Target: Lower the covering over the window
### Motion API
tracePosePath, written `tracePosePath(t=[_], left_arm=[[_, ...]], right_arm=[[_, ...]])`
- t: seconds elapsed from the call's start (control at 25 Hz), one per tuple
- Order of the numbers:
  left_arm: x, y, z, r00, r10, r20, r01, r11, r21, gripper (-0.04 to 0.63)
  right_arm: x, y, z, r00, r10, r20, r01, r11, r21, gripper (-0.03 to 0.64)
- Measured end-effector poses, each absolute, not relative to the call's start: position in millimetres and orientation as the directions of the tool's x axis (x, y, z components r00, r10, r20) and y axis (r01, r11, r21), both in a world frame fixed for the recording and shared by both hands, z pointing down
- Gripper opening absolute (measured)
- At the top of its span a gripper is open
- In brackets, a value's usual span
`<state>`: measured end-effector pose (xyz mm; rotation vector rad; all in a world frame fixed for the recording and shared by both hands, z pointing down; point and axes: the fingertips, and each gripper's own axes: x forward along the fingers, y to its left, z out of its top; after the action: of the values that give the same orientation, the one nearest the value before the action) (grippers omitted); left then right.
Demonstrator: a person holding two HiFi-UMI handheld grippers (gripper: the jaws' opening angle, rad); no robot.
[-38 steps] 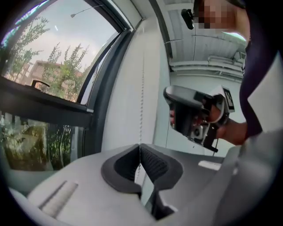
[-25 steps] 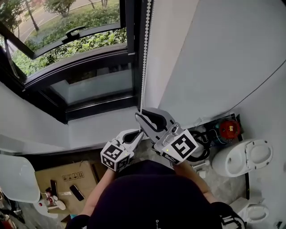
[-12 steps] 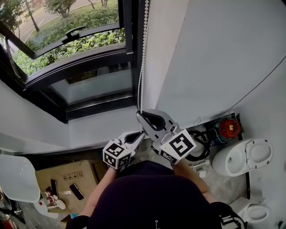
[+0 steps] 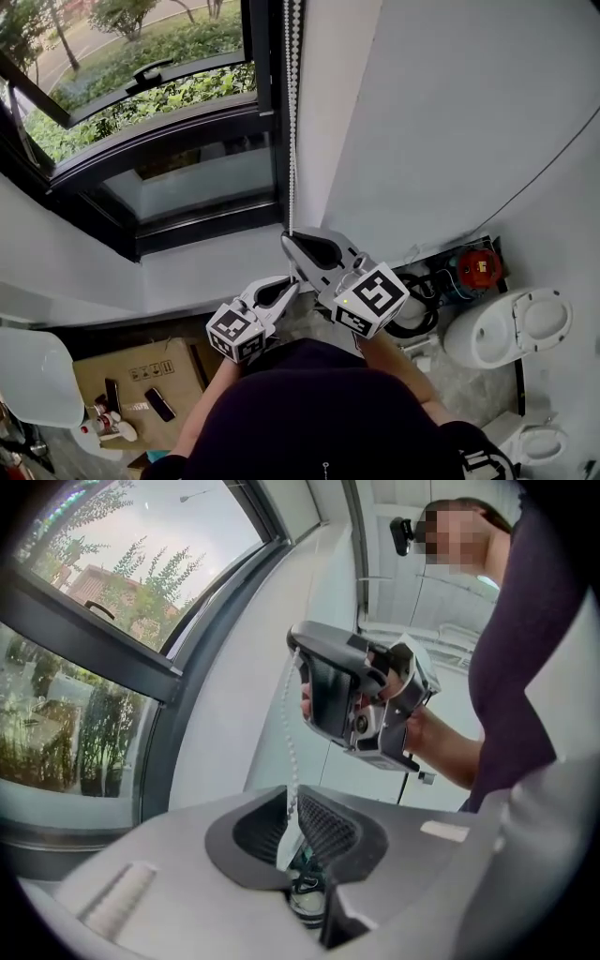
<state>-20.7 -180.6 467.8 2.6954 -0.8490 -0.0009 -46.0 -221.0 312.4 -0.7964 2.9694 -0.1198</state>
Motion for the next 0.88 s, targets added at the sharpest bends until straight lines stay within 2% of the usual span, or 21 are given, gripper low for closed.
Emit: tracePosePath(t=[0.2, 0.44, 0.8, 0.88], left_arm=[[-23, -174, 436, 0.821, -0.571, -0.001, -0.549, -0.791, 0.270, 0.020], [-18, -163, 413, 0.810, -0.584, -0.041, -0.548, -0.782, 0.297, 0.020], [-9, -149, 410, 0.777, -0.627, -0.052, -0.590, -0.754, 0.288, 0.023], [-3, -150, 409, 0.777, -0.628, -0.032, -0.596, -0.752, 0.281, 0.054]], right_arm=[[-43, -215, 350, -0.872, -0.482, 0.091, -0.487, 0.872, -0.049, 0.014], [-29, -197, 405, -0.880, -0.436, 0.190, -0.462, 0.878, -0.122, 0.014], [-9, -161, 447, -0.911, -0.340, 0.232, -0.387, 0.901, -0.198, 0.014], [-3, -155, 446, -0.924, -0.317, 0.211, -0.361, 0.906, -0.219, 0.014]])
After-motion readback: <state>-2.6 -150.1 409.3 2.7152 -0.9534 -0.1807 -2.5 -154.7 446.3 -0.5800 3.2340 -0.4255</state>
